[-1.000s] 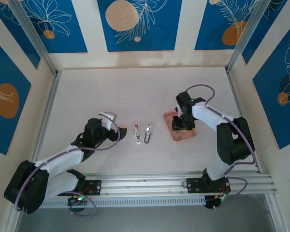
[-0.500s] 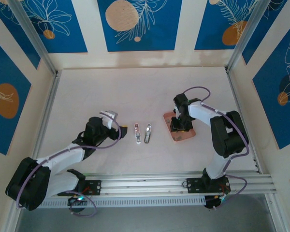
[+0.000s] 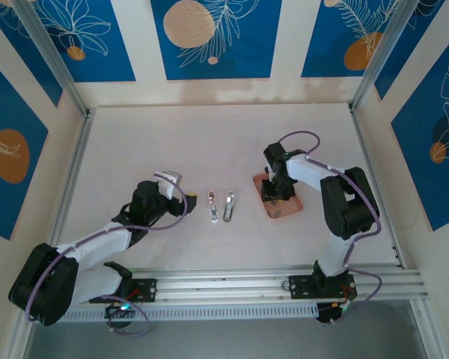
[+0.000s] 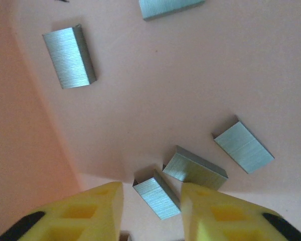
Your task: Load the staples into the stapler
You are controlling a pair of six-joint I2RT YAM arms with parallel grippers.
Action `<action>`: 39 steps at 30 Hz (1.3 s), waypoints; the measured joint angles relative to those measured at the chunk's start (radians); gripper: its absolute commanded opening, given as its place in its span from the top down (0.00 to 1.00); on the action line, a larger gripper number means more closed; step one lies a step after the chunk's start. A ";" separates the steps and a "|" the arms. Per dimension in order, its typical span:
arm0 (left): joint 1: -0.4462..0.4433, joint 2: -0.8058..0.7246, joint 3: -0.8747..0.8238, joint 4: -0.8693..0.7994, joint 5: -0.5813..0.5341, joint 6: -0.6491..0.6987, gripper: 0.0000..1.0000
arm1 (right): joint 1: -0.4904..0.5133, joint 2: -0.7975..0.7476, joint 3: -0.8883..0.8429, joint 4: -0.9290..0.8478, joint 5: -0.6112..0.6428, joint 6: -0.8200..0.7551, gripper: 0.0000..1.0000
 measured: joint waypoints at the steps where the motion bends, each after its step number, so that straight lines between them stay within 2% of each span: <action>1: 0.000 0.000 0.000 0.000 0.000 0.001 0.11 | 0.000 0.002 0.001 -0.001 0.003 0.004 0.71; 7: 0.000 0.000 0.000 0.000 0.000 0.003 0.11 | 0.008 0.006 0.005 -0.010 0.029 0.018 0.78; 10: 0.000 0.000 0.000 0.000 0.000 0.003 0.11 | 0.013 0.009 0.005 -0.011 0.044 0.026 0.79; 15: 0.000 -0.001 0.000 0.000 0.000 0.003 0.11 | 0.021 0.021 0.005 -0.023 0.062 0.037 0.74; 25: 0.000 -0.021 0.000 -0.002 0.000 0.004 0.11 | 0.024 0.032 0.017 -0.034 0.072 0.046 0.83; 31: 0.000 -0.022 0.000 -0.002 -0.003 0.004 0.11 | 0.030 0.023 0.015 -0.032 0.084 0.052 0.84; 34: 0.000 -0.023 0.000 -0.002 -0.003 0.004 0.11 | 0.040 -0.021 -0.009 -0.005 0.116 0.060 0.84; 39: 0.000 -0.029 0.000 0.000 -0.003 0.003 0.11 | 0.072 -0.216 -0.086 0.051 0.170 0.096 0.84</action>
